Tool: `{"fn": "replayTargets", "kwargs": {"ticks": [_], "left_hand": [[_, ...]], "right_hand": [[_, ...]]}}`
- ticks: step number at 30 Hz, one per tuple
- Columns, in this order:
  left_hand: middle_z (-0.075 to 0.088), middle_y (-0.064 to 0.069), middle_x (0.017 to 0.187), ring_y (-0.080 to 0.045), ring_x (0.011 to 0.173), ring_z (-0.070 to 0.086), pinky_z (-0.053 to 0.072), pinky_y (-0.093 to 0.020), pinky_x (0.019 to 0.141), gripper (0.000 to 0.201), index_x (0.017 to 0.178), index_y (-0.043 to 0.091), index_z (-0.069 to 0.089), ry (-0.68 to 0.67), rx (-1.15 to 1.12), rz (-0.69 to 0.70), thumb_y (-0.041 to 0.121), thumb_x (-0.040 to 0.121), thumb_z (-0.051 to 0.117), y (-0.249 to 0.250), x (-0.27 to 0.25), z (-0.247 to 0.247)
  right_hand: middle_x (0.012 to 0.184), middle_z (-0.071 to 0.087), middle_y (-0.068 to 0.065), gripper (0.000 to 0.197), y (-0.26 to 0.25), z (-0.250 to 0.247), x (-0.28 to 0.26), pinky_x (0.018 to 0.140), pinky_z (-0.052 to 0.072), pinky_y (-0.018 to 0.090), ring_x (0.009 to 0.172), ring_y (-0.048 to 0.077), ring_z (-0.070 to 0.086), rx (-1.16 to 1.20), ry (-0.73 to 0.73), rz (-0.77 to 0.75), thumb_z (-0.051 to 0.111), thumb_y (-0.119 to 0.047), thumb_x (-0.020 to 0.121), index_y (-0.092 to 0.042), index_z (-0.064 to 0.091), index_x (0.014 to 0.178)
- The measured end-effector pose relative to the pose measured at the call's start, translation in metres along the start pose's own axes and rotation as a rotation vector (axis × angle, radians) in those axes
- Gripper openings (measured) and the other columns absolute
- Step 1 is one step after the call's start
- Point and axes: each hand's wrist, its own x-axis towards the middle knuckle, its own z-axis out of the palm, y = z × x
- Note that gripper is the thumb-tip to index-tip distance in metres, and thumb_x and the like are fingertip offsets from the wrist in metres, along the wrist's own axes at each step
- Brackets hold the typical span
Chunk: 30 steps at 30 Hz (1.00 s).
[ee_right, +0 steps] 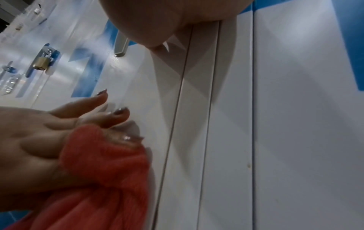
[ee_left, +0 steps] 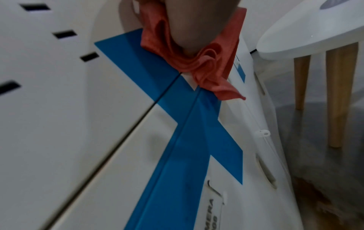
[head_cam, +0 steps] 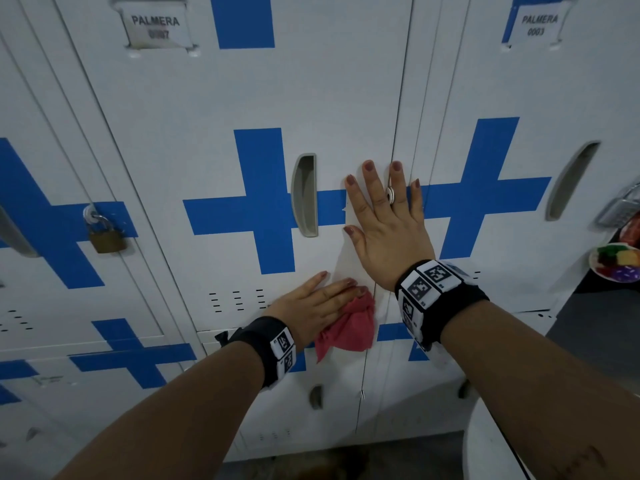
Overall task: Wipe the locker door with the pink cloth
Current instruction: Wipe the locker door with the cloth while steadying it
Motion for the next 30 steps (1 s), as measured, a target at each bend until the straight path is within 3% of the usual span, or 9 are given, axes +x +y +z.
{"fn": "replayTargets", "kwargs": {"ticks": [3, 8, 12, 15, 18, 22, 25, 28, 30], "left_hand": [[-0.018, -0.005, 0.155, -0.032, 0.128, -0.039, -0.025, -0.053, 0.1, 0.073, 0.148, 0.015, -0.003, -0.048, 0.013, 0.036, 0.027, 0.093, 0.044, 0.003, -0.006, 0.004], [-0.034, -0.003, 0.143, -0.031, 0.128, -0.039, -0.024, -0.052, 0.101, 0.074, 0.146, 0.017, -0.011, -0.052, -0.024, 0.018, 0.022, 0.094, 0.042, 0.002, -0.023, 0.014], [-0.027, -0.005, 0.144, -0.032, 0.13, -0.032, -0.02, -0.052, 0.102, 0.077, 0.147, 0.017, -0.007, -0.051, -0.016, 0.022, 0.019, 0.092, 0.046, -0.008, -0.043, 0.02], [-0.003, -0.006, 0.152, -0.032, 0.138, -0.013, -0.008, -0.054, 0.107, 0.08, 0.147, 0.017, 0.016, 0.024, 0.021, 0.004, 0.022, 0.081, 0.061, -0.017, -0.057, 0.023], [0.039, -0.007, 0.146, -0.03, 0.14, 0.021, 0.01, -0.053, 0.114, 0.055, 0.13, 0.017, 0.051, 0.152, -0.055, -0.051, 0.024, 0.076, 0.061, -0.018, -0.065, 0.023], [0.064, -0.003, 0.106, -0.025, 0.104, 0.058, 0.034, -0.039, 0.086, 0.023, 0.094, 0.019, 0.064, 0.336, -0.189, -0.245, 0.03, 0.085, 0.046, -0.018, -0.065, 0.006], [0.061, -0.002, 0.086, -0.026, 0.073, 0.059, 0.036, -0.038, 0.069, 0.03, 0.082, 0.021, 0.066, 0.324, -0.368, -0.434, 0.035, 0.083, 0.039, -0.028, -0.065, -0.015], [0.059, -0.008, 0.091, -0.03, 0.074, 0.058, 0.041, -0.039, 0.064, 0.024, 0.091, 0.018, 0.061, 0.435, -0.485, -0.562, 0.03, 0.081, 0.043, -0.044, -0.068, -0.028], [0.059, -0.011, 0.1, -0.031, 0.083, 0.057, 0.038, -0.041, 0.07, 0.019, 0.098, 0.016, 0.06, 0.54, -0.419, -0.646, 0.02, 0.082, 0.053, -0.056, -0.07, -0.036]], "right_hand": [[0.158, -0.005, 0.001, 0.064, 0.0, 0.0, 0.0, 0.114, -0.011, 0.049, 0.142, 0.027, -0.018, 0.001, 0.006, 0.002, 0.031, -0.041, 0.098, -0.024, -0.002, 0.15], [0.158, -0.007, 0.001, 0.064, 0.001, 0.0, -0.001, 0.114, -0.014, 0.048, 0.141, 0.027, -0.022, -0.018, -0.001, -0.006, 0.029, -0.042, 0.098, -0.025, -0.004, 0.15], [0.158, -0.007, 0.001, 0.064, 0.002, 0.0, -0.001, 0.114, -0.013, 0.049, 0.141, 0.028, -0.02, -0.02, -0.011, -0.008, 0.028, -0.043, 0.098, -0.025, -0.005, 0.15], [0.158, -0.006, 0.002, 0.065, 0.001, 0.0, -0.001, 0.114, -0.013, 0.049, 0.141, 0.028, -0.019, -0.021, -0.01, -0.006, 0.028, -0.042, 0.097, -0.024, -0.005, 0.15], [0.158, -0.008, 0.001, 0.065, 0.0, 0.0, 0.0, 0.114, -0.013, 0.049, 0.141, 0.029, -0.02, -0.025, -0.015, -0.004, 0.027, -0.042, 0.097, -0.025, -0.006, 0.15], [0.158, -0.01, 0.0, 0.064, 0.0, -0.001, -0.001, 0.114, -0.013, 0.048, 0.141, 0.028, -0.021, -0.025, -0.02, -0.002, 0.027, -0.042, 0.098, -0.025, -0.007, 0.15], [0.158, -0.01, -0.001, 0.064, -0.001, -0.002, 0.0, 0.113, -0.015, 0.047, 0.141, 0.028, -0.02, -0.022, -0.026, 0.0, 0.028, -0.042, 0.098, -0.025, -0.006, 0.15], [0.158, -0.011, -0.001, 0.065, 0.0, -0.002, 0.0, 0.113, -0.015, 0.047, 0.142, 0.028, -0.019, -0.024, -0.024, 0.002, 0.028, -0.042, 0.098, -0.025, -0.006, 0.15], [0.158, -0.011, -0.002, 0.065, 0.0, -0.002, -0.001, 0.113, -0.015, 0.047, 0.142, 0.028, -0.018, -0.023, -0.02, 0.002, 0.029, -0.042, 0.098, -0.025, -0.006, 0.15]]}}
